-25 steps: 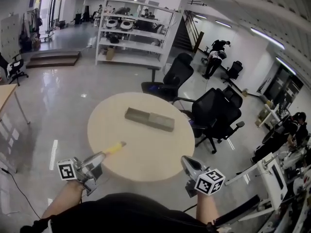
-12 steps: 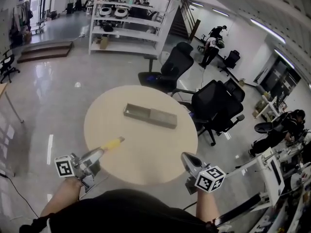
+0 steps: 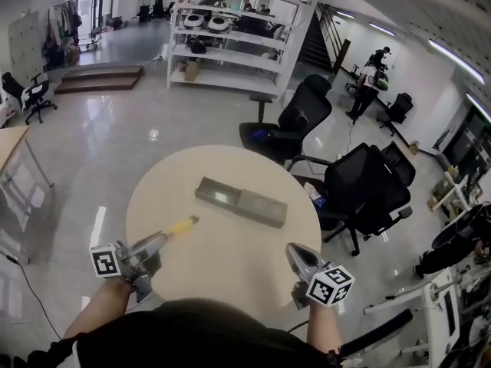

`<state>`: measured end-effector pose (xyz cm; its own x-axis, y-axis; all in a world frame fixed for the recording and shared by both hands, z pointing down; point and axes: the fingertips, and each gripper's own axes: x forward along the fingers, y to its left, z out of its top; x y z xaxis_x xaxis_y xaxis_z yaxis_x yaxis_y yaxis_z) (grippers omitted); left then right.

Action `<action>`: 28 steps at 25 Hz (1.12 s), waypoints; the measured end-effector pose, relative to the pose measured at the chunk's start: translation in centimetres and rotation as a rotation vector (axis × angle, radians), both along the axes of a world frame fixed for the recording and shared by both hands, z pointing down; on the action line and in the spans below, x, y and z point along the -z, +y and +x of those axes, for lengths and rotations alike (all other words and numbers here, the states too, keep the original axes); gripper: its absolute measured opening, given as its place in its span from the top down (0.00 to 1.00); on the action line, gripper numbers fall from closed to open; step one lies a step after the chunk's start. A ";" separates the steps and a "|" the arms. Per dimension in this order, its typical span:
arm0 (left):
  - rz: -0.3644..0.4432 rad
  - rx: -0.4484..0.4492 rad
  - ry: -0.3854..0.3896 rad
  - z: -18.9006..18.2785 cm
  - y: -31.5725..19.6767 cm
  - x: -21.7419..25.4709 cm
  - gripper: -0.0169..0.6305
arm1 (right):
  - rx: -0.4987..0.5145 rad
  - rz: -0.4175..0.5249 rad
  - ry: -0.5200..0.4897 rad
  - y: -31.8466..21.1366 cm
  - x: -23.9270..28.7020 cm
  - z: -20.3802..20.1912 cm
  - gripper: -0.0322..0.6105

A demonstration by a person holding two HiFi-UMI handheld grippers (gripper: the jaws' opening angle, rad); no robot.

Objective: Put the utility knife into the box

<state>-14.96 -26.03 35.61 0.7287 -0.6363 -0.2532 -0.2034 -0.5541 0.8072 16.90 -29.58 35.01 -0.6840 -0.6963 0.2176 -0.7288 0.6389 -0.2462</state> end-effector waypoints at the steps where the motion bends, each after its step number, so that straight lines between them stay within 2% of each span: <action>1: -0.013 0.010 0.011 1.4 -0.9 0.1 0.87 | 0.020 -0.001 -0.003 -1.4 0.0 1.0 0.93; 6: -0.039 0.034 0.030 7.3 -4.4 1.0 0.87 | 0.101 -0.006 -0.013 -7.4 -1.1 5.0 0.93; 9: -0.042 0.050 -0.038 8.2 -5.0 1.2 0.87 | 0.127 -0.019 -0.052 -9.3 -1.8 4.9 0.93; 10: -0.044 0.059 -0.055 7.9 -5.3 1.2 0.87 | 0.134 -0.025 -0.067 -9.7 -2.0 4.5 0.93; 13: -0.091 0.067 -0.016 5.7 -6.4 0.5 0.87 | 0.133 -0.041 -0.074 -10.7 -3.0 3.1 0.93; 18: -0.086 -0.003 -0.022 2.5 -9.2 -1.8 0.87 | 0.033 -0.048 -0.086 -12.2 -3.8 0.8 0.93; 23: -0.051 -0.057 -0.046 -1.5 -13.1 -2.7 0.87 | 0.010 -0.045 -0.061 -14.1 -3.7 -4.5 0.93; 28: 0.030 -0.048 -0.125 -3.1 -16.0 -3.3 0.87 | -0.018 -0.089 0.001 -15.3 -3.4 -4.8 0.93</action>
<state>-18.01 -42.01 38.93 0.7850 -0.5937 -0.1768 -0.2744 -0.5891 0.7601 12.06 -44.87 38.40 -0.6716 -0.6861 0.2797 -0.7399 0.6016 -0.3009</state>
